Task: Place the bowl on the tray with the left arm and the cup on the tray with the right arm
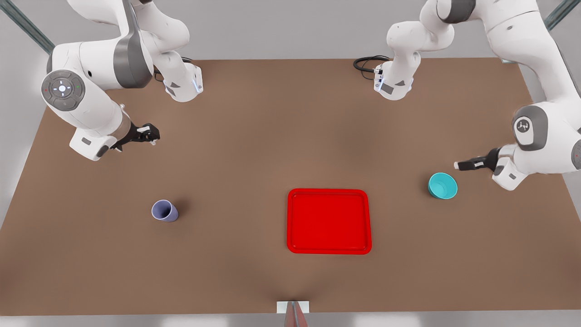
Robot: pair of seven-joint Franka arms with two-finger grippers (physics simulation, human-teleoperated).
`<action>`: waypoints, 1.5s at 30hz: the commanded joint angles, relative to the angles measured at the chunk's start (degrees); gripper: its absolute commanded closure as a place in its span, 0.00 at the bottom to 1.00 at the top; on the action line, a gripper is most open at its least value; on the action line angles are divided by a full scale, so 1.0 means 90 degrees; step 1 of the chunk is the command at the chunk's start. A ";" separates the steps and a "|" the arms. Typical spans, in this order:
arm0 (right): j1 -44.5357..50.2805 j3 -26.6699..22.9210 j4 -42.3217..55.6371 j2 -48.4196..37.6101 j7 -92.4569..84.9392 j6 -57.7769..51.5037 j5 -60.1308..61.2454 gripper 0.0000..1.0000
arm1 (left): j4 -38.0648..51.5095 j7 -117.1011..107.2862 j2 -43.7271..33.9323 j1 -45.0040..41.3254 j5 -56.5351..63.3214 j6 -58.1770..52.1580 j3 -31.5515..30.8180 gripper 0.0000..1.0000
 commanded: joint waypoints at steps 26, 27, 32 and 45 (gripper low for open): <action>0.0000 -0.0003 0.0003 0.0014 -0.0056 -0.0064 0.0012 0.00 | -0.1866 0.3881 0.1563 0.0581 -0.1228 0.4270 0.0072 0.00; 0.0000 -0.0003 0.0003 0.0014 -0.0056 -0.0064 0.0012 0.00 | -0.1866 0.3871 0.1622 0.0561 -0.1228 0.4270 0.0053 0.00; 0.0000 -0.0003 -0.0007 0.0014 -0.0046 -0.0074 0.0012 0.00 | -0.1866 0.3793 0.1622 0.0551 -0.1374 0.4211 -0.0015 0.48; 0.0000 -0.0003 -0.0017 0.0034 -0.0076 -0.0142 0.0012 0.00 | -0.0822 0.1099 0.0782 -0.0327 -0.1286 0.2864 -0.0162 0.79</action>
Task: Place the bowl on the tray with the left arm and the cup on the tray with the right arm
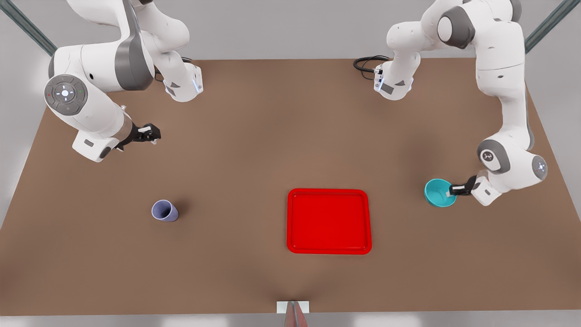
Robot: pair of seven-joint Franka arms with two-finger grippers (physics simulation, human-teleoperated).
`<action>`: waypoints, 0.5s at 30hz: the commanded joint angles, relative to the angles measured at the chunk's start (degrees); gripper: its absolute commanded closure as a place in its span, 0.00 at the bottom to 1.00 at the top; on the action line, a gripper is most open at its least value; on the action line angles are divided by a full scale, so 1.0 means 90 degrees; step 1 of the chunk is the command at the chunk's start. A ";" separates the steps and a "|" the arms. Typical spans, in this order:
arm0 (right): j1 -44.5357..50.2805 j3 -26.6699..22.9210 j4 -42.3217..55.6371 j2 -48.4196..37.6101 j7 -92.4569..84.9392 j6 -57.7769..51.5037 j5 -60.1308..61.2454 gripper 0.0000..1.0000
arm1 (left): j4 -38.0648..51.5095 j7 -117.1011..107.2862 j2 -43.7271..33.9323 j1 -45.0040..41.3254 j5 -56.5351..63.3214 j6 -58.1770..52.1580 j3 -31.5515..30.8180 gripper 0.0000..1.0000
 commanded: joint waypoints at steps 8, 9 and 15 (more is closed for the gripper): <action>0.0000 -0.0003 -0.0017 0.0003 -0.0017 -0.0011 0.0003 0.00 | 0.2689 -0.6797 0.1552 -0.2779 0.0083 -0.0902 -0.0158 0.79; 0.0000 -0.0003 -0.0017 0.0003 -0.0017 -0.0011 0.0003 0.00 | 0.2660 -0.6836 0.1611 -0.2867 0.0093 -0.0902 -0.0158 0.79; 0.0000 -0.0013 -0.0017 0.0032 -0.0017 -0.0011 0.0003 0.00 | 0.2660 -0.6787 0.2050 -0.3042 0.0122 -0.0746 -0.0167 0.76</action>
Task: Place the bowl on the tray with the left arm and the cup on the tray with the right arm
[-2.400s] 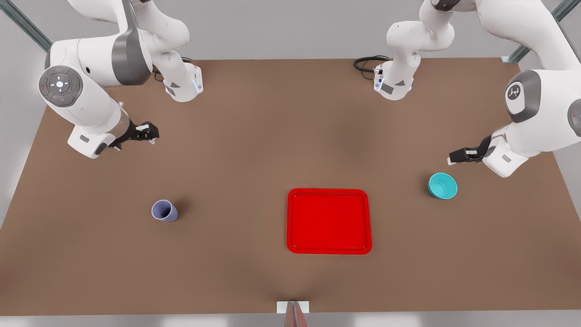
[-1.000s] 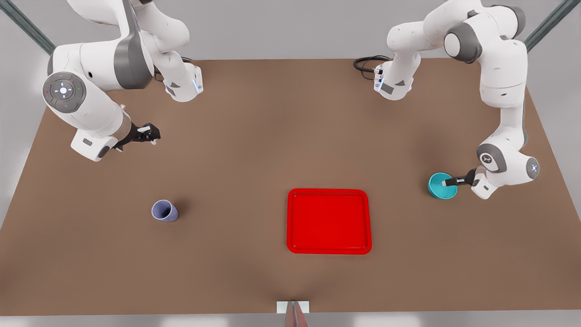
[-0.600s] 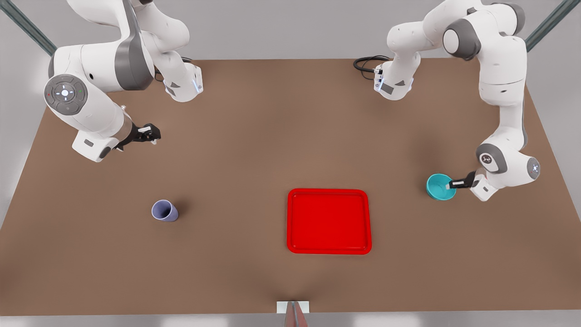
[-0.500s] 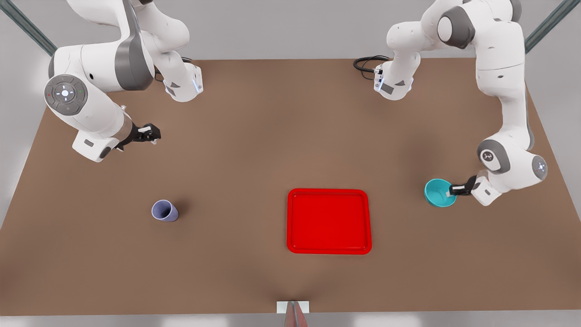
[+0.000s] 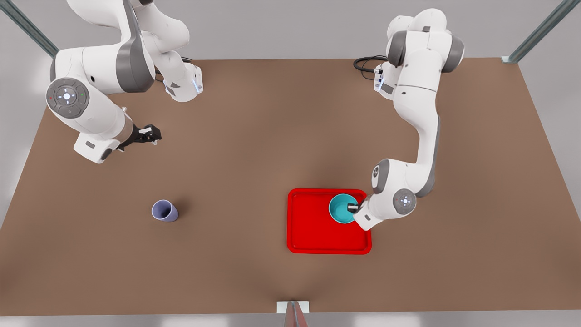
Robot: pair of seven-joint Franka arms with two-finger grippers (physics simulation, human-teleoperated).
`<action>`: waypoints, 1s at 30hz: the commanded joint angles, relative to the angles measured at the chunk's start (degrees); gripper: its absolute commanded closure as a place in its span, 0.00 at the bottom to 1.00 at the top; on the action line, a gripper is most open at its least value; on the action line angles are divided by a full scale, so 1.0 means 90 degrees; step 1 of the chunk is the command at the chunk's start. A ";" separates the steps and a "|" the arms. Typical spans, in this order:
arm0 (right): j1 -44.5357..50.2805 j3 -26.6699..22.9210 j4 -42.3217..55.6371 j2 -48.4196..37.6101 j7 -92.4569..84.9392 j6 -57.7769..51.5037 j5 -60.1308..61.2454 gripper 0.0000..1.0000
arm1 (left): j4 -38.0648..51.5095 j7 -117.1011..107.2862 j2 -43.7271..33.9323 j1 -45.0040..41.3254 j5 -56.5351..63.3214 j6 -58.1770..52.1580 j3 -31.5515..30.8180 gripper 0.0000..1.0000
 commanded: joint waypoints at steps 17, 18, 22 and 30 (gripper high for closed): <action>0.0312 -0.0004 -0.0290 0.1440 0.0861 0.1109 0.0023 0.00 | 0.0260 0.0005 -0.3566 0.1794 0.2367 -0.3724 -0.0547 0.00; 0.0322 -0.0004 -0.0534 0.1675 0.0871 0.1821 0.0032 0.00 | 0.0091 -0.0015 -0.3626 0.1716 0.2367 -0.3751 -0.0576 0.00; 0.0420 -0.0180 -0.1804 0.1782 0.0930 0.4888 0.0042 0.00 | 0.0170 0.0024 -0.3547 0.1872 0.2074 -0.3820 -0.0498 0.00; 0.0400 -0.0785 -0.2643 0.1831 0.0266 0.6245 0.0491 0.00 | 0.0209 0.0024 -0.3547 0.1882 0.2064 -0.4211 -0.0498 0.00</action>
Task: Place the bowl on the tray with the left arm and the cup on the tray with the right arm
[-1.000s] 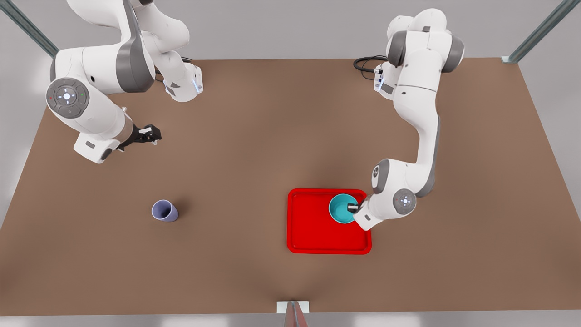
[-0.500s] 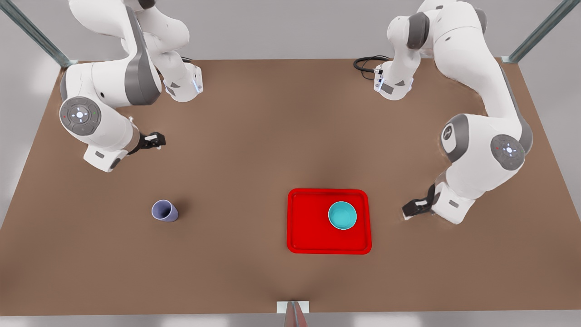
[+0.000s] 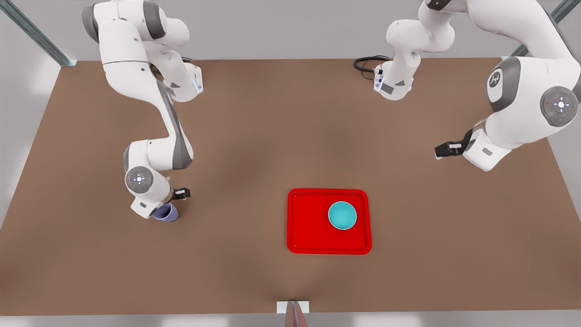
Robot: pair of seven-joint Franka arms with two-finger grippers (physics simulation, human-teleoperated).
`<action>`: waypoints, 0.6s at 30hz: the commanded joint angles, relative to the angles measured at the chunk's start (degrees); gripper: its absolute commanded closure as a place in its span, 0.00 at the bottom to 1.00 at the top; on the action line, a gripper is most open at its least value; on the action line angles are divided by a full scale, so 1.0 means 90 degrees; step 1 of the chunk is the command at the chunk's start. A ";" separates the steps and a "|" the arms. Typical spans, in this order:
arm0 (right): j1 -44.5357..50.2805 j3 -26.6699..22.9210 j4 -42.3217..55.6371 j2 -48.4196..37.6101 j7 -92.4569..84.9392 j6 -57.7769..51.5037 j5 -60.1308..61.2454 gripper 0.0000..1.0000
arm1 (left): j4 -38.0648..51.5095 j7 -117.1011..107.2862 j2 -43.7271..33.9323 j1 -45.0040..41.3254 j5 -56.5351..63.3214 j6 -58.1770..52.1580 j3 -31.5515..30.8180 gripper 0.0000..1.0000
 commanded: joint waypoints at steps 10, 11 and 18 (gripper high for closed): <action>0.0036 -0.0298 -0.0518 0.0126 -0.0177 0.2146 0.0592 0.00 | 0.0003 0.0549 0.0019 -0.0013 0.0026 -0.0568 0.0070 0.00; 0.0065 -0.0298 -0.0508 0.0145 -0.0177 0.2146 0.0592 0.00 | 0.0003 0.0539 0.0019 -0.0013 0.0016 -0.0607 0.0070 0.00; 0.0075 -0.0298 -0.0596 0.0292 -0.0148 0.2097 0.0602 0.00 | 0.0003 0.0520 0.0039 -0.0032 0.0016 -0.0617 0.0060 0.00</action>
